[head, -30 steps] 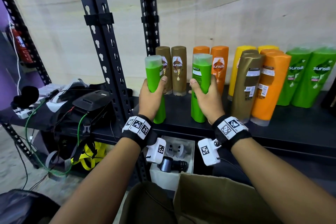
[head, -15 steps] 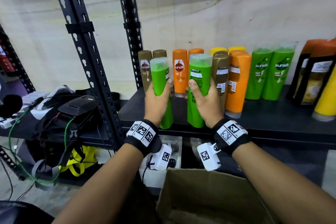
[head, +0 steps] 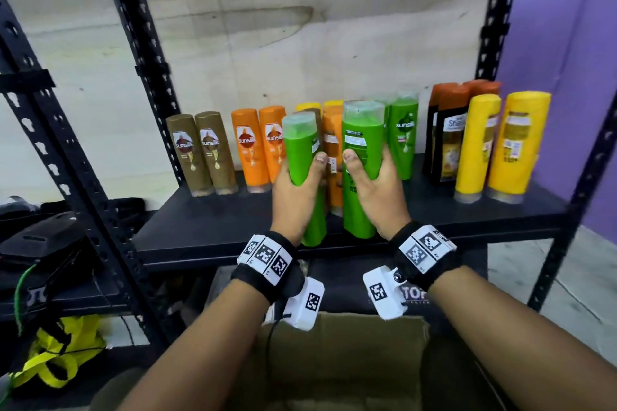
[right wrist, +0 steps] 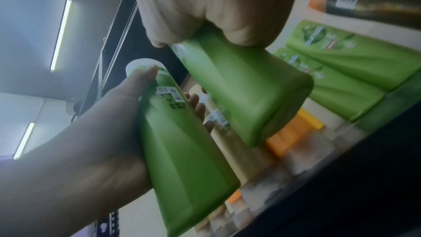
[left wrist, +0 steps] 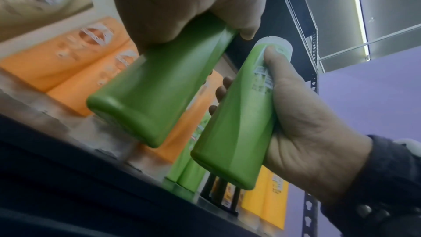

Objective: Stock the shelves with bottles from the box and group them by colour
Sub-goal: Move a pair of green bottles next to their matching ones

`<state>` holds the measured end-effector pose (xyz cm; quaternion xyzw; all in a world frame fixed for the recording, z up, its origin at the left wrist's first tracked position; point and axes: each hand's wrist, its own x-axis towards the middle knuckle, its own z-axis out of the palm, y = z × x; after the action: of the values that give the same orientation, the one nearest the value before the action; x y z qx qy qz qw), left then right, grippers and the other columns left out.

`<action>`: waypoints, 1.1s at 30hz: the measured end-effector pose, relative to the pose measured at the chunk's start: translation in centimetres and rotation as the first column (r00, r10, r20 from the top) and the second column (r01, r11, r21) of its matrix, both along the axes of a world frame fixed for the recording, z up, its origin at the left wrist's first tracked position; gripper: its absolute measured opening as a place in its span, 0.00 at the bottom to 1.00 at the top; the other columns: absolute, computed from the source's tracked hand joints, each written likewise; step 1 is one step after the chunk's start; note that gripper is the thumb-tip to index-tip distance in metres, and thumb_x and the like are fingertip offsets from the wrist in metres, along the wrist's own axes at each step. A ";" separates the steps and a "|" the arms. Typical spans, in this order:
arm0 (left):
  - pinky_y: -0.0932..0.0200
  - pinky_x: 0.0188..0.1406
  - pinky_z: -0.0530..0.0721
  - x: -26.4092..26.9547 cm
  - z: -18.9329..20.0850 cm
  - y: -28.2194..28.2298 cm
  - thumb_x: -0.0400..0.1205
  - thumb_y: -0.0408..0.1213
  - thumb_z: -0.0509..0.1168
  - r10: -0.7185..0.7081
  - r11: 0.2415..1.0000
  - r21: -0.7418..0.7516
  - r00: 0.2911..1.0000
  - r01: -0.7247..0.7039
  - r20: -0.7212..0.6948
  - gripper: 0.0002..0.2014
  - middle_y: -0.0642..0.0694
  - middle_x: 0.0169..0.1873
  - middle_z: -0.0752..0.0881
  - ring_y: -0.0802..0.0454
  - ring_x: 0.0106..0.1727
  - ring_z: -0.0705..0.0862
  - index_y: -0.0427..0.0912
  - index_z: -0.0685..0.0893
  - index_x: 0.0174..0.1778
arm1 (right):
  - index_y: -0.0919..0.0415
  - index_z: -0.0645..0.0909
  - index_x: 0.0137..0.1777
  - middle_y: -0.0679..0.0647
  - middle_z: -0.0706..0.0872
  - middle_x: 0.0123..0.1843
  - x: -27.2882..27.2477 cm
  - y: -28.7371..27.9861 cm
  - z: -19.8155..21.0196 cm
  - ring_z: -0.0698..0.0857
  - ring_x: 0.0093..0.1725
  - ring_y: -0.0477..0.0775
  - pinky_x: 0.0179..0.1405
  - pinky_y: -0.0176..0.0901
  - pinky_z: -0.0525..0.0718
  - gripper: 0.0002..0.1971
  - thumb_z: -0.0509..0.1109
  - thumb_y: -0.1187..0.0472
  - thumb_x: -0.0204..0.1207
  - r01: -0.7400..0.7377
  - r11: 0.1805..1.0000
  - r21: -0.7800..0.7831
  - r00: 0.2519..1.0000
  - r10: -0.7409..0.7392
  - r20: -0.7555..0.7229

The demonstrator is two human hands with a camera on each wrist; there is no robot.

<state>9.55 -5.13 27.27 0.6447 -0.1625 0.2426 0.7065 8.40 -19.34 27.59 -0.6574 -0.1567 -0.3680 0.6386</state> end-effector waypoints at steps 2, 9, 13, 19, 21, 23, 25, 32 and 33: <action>0.49 0.48 0.90 0.1 0.0 -1.9 0.77 0.61 0.72 -0.045 0.999 -0.007 0.999 0.045 0.006 0.23 0.48 0.47 0.92 0.50 0.48 0.92 0.48 0.87 0.58 | 0.49 0.80 0.67 0.31 0.89 0.55 -0.3 -1.9 -0.1 0.87 0.57 0.33 0.54 0.22 0.78 0.19 0.73 0.44 0.80 0.040 0.999 -0.005 0.999 -0.040 -0.008; 0.46 0.48 0.89 0.9 -0.8 -7.6 0.73 0.67 0.73 -0.116 0.993 -0.038 0.993 0.115 -0.009 0.29 0.45 0.47 0.92 0.48 0.47 0.90 0.46 0.87 0.58 | 0.46 0.78 0.68 0.38 0.90 0.56 -0.3 -7.4 -1.0 0.88 0.57 0.37 0.60 0.43 0.86 0.27 0.71 0.31 0.75 0.166 0.985 -0.038 0.984 -0.168 -0.065; 0.49 0.51 0.89 1.4 -1.5 -10.0 0.71 0.70 0.73 -0.126 0.991 -0.044 0.992 0.126 -0.007 0.34 0.45 0.50 0.92 0.49 0.50 0.91 0.47 0.86 0.61 | 0.42 0.76 0.66 0.34 0.89 0.56 0.1 -9.2 -1.3 0.87 0.57 0.34 0.58 0.36 0.85 0.29 0.69 0.26 0.72 0.197 0.980 -0.029 0.978 -0.199 -0.067; 0.47 0.60 0.89 2.6 -1.9 -12.2 0.75 0.67 0.73 -0.117 0.992 -0.038 0.993 0.118 0.010 0.30 0.51 0.55 0.92 0.52 0.57 0.91 0.50 0.85 0.65 | 0.50 0.76 0.71 0.33 0.87 0.58 1.7 -11.4 -1.8 0.86 0.58 0.30 0.55 0.24 0.81 0.31 0.72 0.33 0.74 0.201 0.978 -0.048 0.976 -0.204 -0.079; 0.39 0.63 0.87 3.3 -1.8 -12.8 0.77 0.64 0.72 -0.119 0.992 -0.027 0.993 0.120 0.018 0.30 0.49 0.57 0.92 0.48 0.60 0.90 0.47 0.84 0.67 | 0.54 0.76 0.72 0.37 0.88 0.59 2.5 -11.8 -2.0 0.86 0.59 0.32 0.56 0.25 0.82 0.31 0.74 0.36 0.75 0.198 0.980 -0.036 0.977 -0.200 -0.075; 0.35 0.64 0.86 4.0 -2.0 -13.3 0.76 0.65 0.72 -0.100 0.994 -0.031 0.995 0.100 0.018 0.33 0.46 0.58 0.91 0.45 0.61 0.89 0.44 0.84 0.68 | 0.55 0.75 0.73 0.39 0.88 0.60 3.2 -12.2 -2.3 0.86 0.59 0.33 0.56 0.27 0.83 0.32 0.75 0.38 0.75 0.199 0.980 -0.011 0.977 -0.200 -0.071; 0.37 0.65 0.86 4.8 -2.1 -13.8 0.75 0.68 0.71 -0.079 0.996 -0.032 0.997 0.079 0.008 0.34 0.48 0.59 0.91 0.47 0.62 0.89 0.45 0.83 0.69 | 0.55 0.75 0.73 0.37 0.87 0.59 3.9 -12.3 -2.4 0.86 0.59 0.32 0.56 0.27 0.83 0.33 0.75 0.37 0.74 0.210 0.978 0.000 0.976 -0.209 -0.061; 0.42 0.65 0.86 6.3 -4.2 -15.0 0.73 0.69 0.71 -0.058 0.998 -0.006 0.995 0.058 -0.075 0.27 0.55 0.57 0.90 0.57 0.60 0.89 0.58 0.81 0.62 | 0.54 0.72 0.76 0.14 0.80 0.57 5.7 -12.7 -2.7 0.83 0.59 0.23 0.54 0.20 0.80 0.36 0.73 0.35 0.72 0.227 0.974 -0.004 0.973 -0.227 -0.038; 0.40 0.64 0.86 6.4 -4.7 -15.1 0.73 0.69 0.71 -0.067 0.998 -0.011 0.995 0.066 -0.079 0.27 0.54 0.57 0.90 0.54 0.60 0.89 0.59 0.81 0.62 | 0.52 0.71 0.76 0.16 0.81 0.58 5.8 -12.8 -2.9 0.83 0.60 0.25 0.56 0.22 0.81 0.37 0.72 0.34 0.73 0.217 0.976 -0.002 0.975 -0.216 -0.055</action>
<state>15.94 -20.19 22.57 0.6451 -0.1546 0.1937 0.7228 14.24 -32.09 24.70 -0.6789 -0.0659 -0.4177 0.6002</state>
